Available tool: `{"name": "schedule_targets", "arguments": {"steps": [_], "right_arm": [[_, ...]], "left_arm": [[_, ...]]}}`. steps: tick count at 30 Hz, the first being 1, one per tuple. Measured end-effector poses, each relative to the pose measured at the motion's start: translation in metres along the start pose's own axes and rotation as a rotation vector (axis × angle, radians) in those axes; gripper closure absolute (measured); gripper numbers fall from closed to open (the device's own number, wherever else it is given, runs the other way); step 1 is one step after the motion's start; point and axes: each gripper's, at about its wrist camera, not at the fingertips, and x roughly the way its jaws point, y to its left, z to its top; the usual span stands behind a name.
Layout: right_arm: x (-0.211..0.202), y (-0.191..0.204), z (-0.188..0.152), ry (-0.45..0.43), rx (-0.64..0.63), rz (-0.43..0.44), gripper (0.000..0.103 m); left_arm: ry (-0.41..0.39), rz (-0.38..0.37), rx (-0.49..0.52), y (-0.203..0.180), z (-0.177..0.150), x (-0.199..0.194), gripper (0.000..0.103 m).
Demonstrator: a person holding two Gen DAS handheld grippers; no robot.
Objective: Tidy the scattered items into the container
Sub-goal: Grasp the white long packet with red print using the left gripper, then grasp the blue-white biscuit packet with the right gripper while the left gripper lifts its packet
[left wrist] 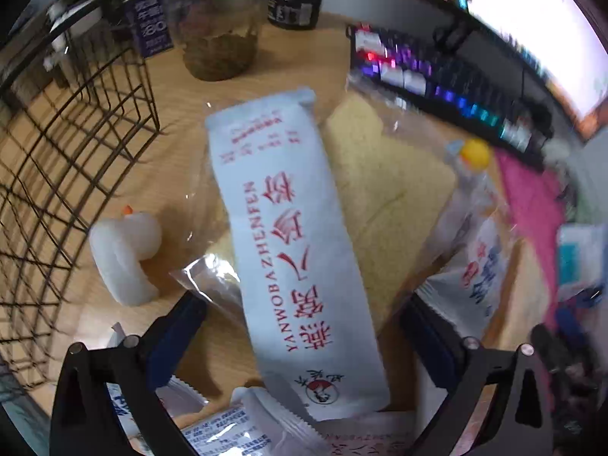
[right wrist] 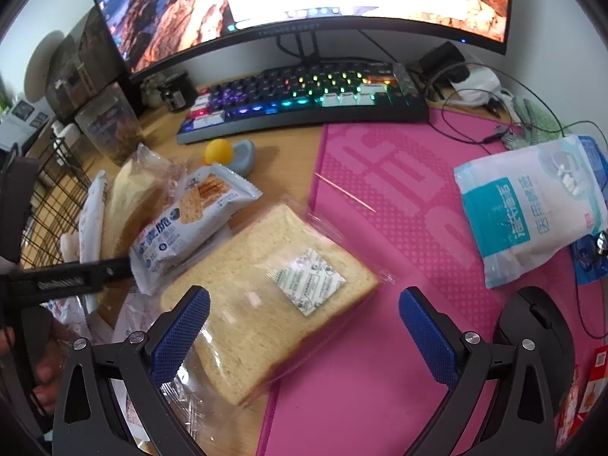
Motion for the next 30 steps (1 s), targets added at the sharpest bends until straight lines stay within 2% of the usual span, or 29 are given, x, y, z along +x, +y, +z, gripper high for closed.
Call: {"name": "schedule_targets", "arguments": {"steps": [2,8,10,14,22,25,28,29,30], "right_arm": [[-0.001,-0.002,-0.001,-0.002,0.017,0.008,0.001],[-0.006,0.003,-0.002,-0.005,0.010,-0.001,0.001],[-0.007,0.006,-0.001,-0.004,0.003,-0.011,0.001],[-0.005,0.006,-0.001,0.010,-0.004,-0.030,0.001],[0.003,-0.010,-0.008,0.068,0.102,0.021,0.001],[0.002,-0.007,-0.009,0.066,0.103,0.019,0.001],[-0.001,-0.001,-0.009,0.059,0.088,0.008,0.001],[-0.001,0.000,-0.009,0.058,0.084,0.006,0.001],[-0.002,0.002,-0.009,0.058,0.081,0.002,0.001]], "left_arm": [[0.001,-0.022,0.033,-0.003,0.001,-0.002,0.026],[-0.002,-0.080,0.051,0.002,0.010,-0.008,0.042],[-0.022,-0.084,0.058,0.005,0.016,-0.014,0.044],[-0.048,-0.111,0.078,0.006,0.011,-0.029,0.047],[-0.146,-0.153,0.124,0.005,0.011,-0.071,0.052],[-0.160,-0.148,0.138,0.005,0.011,-0.070,0.052],[-0.119,-0.110,0.134,0.010,0.014,-0.050,0.049],[-0.114,-0.087,0.146,0.009,0.014,-0.046,0.041],[-0.112,-0.064,0.164,0.007,0.015,-0.044,0.038]]}}
